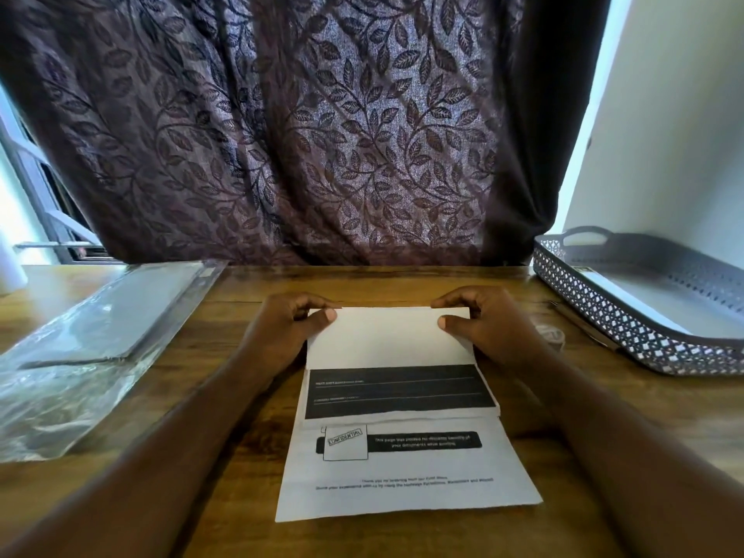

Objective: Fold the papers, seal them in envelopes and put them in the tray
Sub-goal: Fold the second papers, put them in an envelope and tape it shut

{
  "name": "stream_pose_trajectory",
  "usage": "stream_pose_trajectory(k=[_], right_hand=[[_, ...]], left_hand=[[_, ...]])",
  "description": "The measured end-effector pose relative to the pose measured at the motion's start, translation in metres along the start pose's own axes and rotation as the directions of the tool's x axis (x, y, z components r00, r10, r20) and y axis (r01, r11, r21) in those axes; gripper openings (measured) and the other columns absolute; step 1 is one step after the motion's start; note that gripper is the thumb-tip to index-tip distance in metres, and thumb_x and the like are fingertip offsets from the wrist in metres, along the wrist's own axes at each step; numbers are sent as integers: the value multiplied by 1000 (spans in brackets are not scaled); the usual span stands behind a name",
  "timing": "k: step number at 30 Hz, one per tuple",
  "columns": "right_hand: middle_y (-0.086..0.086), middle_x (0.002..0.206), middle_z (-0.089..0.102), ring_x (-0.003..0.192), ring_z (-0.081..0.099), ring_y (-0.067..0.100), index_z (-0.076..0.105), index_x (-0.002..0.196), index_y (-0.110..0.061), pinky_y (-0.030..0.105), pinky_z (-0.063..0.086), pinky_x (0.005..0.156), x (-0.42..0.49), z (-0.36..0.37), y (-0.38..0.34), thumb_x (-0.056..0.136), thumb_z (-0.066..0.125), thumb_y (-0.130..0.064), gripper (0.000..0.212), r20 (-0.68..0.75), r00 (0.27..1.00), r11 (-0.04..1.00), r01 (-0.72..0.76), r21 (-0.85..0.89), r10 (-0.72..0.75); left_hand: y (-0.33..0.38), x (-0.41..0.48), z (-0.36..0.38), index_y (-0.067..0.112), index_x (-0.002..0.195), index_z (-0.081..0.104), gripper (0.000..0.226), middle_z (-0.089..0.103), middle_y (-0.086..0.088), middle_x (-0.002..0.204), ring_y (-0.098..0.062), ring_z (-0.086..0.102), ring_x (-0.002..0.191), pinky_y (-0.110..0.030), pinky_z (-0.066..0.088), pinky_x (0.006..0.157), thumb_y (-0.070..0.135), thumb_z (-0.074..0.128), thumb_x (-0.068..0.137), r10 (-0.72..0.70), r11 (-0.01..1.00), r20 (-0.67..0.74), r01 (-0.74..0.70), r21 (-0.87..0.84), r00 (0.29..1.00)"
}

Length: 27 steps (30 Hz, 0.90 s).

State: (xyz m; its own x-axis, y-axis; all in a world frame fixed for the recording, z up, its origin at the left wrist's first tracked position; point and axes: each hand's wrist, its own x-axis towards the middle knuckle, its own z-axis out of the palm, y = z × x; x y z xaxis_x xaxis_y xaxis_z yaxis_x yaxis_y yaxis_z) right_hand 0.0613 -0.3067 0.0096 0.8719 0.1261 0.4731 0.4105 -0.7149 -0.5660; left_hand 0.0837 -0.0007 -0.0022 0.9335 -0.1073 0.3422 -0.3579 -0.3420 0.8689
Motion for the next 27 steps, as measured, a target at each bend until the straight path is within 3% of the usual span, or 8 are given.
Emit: stream_pose_trajectory(k=[3, 5, 7, 10, 12, 14, 21, 27], right_hand=[[-14, 111, 72, 80, 58, -13, 73, 115, -27, 5, 42, 68, 1, 2, -13, 90, 72, -28, 25, 38, 999, 979, 39, -200, -32], [-12, 118, 71, 98, 62, 2, 68, 121, -32, 28, 48, 92, 2, 7, -26, 95, 64, -38, 27, 103, 994, 946, 76, -316, -46], [-8, 114, 72, 102, 63, 15, 64, 124, -33, 44, 41, 102, 0, 14, -44, 99, 53, -44, 29, 170, 983, 926, 125, -355, -68], [-3, 102, 72, 94, 60, 23, 61, 121, -32, 38, 44, 86, -7, 30, -67, 102, 43, -46, 29, 197, 965, 881, 240, -408, -172], [-4, 89, 69, 80, 58, 19, 62, 110, -31, 31, 43, 68, -11, 32, -76, 103, 43, -44, 24, 170, 962, 880, 263, -394, -212], [-8, 82, 63, 73, 56, 15, 61, 101, -31, 30, 43, 62, -9, 30, -79, 103, 43, -42, 21, 176, 966, 901, 244, -359, -191], [-10, 72, 58, 71, 54, 10, 55, 75, -33, 32, 44, 64, 2, 11, -55, 102, 53, -35, 27, 273, 960, 970, 116, -214, -54], [-12, 76, 64, 76, 60, 6, 67, 82, -26, 29, 47, 68, 2, -7, -23, 100, 59, -24, 19, 249, 968, 990, 10, -143, 26]], left_hand=[[5, -3, 0, 33, 85, 76, 10, 75, 20, 88, -6, 71, 79, -31, 55, 66, 25, 73, 90, 72, 992, -6, -71, 104, 997], [10, -7, 3, 33, 87, 76, 8, 75, 20, 88, -6, 70, 81, -29, 53, 68, 27, 72, 90, 108, 985, 3, -107, 135, 994], [16, -11, 7, 26, 93, 77, 7, 75, 16, 90, -8, 69, 83, -31, 54, 72, 25, 70, 92, 155, 977, 27, -158, 143, 987], [26, -18, 15, 22, 98, 76, 10, 75, 13, 92, -6, 69, 86, -29, 56, 77, 22, 67, 94, 237, 956, 98, -250, 152, 967], [31, -20, 17, 19, 99, 76, 11, 76, 10, 94, -7, 70, 89, -33, 58, 82, 19, 67, 94, 257, 955, 135, -273, 118, 957], [32, -19, 16, 20, 98, 77, 11, 76, 11, 94, -7, 71, 90, -33, 59, 83, 19, 67, 94, 278, 950, 146, -295, 107, 949], [19, -11, 4, 23, 88, 79, 10, 77, 10, 90, -13, 71, 83, -46, 60, 80, 16, 73, 89, 159, 987, 14, -159, 31, 987], [14, -8, -6, 21, 87, 80, 10, 78, 5, 88, -19, 72, 83, -51, 58, 80, 13, 74, 88, 102, 994, -35, -101, 35, 994]])
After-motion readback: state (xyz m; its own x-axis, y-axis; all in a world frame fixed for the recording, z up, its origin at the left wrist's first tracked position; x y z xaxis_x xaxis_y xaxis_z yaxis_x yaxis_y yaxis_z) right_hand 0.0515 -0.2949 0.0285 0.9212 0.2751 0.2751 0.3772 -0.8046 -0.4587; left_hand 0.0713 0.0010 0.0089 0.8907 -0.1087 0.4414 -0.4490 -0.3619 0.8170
